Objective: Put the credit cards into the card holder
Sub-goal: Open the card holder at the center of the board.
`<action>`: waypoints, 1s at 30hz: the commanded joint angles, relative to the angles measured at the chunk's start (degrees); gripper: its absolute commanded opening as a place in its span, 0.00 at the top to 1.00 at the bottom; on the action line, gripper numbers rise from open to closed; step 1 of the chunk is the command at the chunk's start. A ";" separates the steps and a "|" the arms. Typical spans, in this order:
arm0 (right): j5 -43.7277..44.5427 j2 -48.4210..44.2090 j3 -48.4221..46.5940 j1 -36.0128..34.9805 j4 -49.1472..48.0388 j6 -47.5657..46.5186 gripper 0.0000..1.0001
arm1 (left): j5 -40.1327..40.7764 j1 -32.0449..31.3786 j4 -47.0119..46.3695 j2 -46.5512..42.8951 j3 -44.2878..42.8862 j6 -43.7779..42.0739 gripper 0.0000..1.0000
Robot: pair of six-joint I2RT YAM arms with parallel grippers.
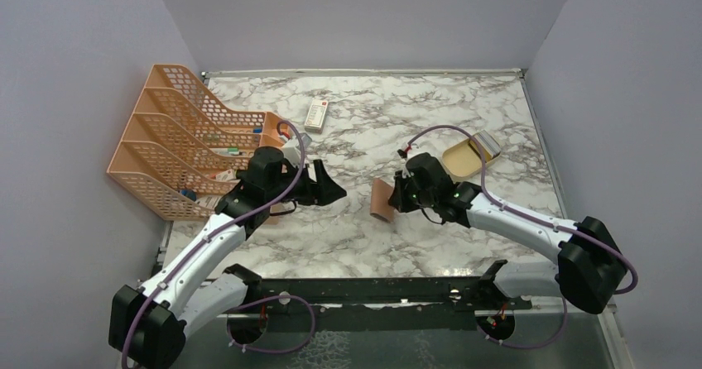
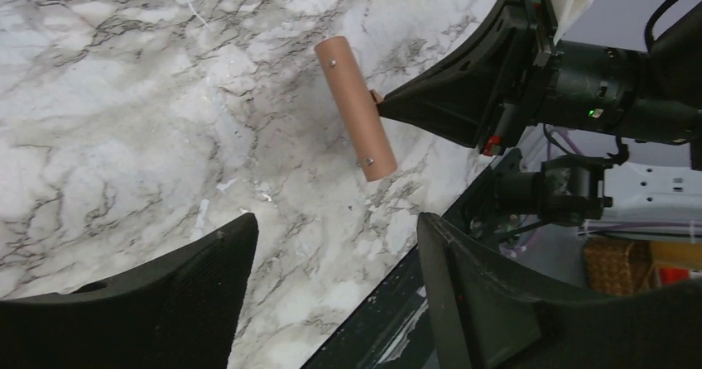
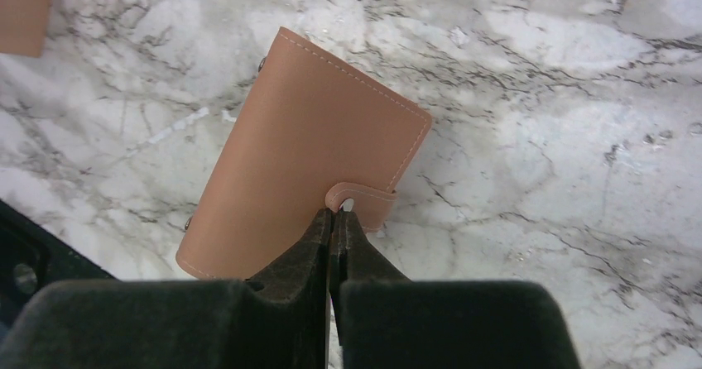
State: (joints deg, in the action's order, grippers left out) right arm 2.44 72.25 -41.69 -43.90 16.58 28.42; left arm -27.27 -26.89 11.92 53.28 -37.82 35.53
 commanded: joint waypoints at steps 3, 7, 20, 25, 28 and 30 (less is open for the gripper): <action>-9.79 -1.34 -0.78 -0.13 -8.34 2.62 0.99 | -5.76 -1.06 -13.34 1.76 3.27 11.40 0.20; -12.58 -2.06 -1.02 -0.20 -10.15 4.30 0.99 | -6.10 -2.11 -16.61 6.67 2.90 12.80 0.19; -11.96 -2.71 -3.11 -0.22 -9.93 3.68 0.99 | -4.12 -6.68 -17.57 21.69 -3.35 8.23 0.73; -4.15 -3.95 -1.86 -0.22 -6.94 4.00 0.99 | -0.55 -6.68 -11.86 19.57 -3.75 4.08 1.00; -0.77 -5.36 -0.86 -0.21 -5.02 3.44 0.99 | 1.19 -6.68 -10.01 17.62 -2.65 3.17 1.00; -0.07 -6.16 0.31 -0.22 -5.29 3.03 0.99 | 2.84 -6.68 -9.23 16.82 -2.17 2.70 1.00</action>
State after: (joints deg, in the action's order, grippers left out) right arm -3.27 68.55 -42.68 -43.90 10.66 32.67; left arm -28.73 -33.47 -0.36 73.28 -40.12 41.39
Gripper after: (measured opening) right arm 0.012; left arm 0.060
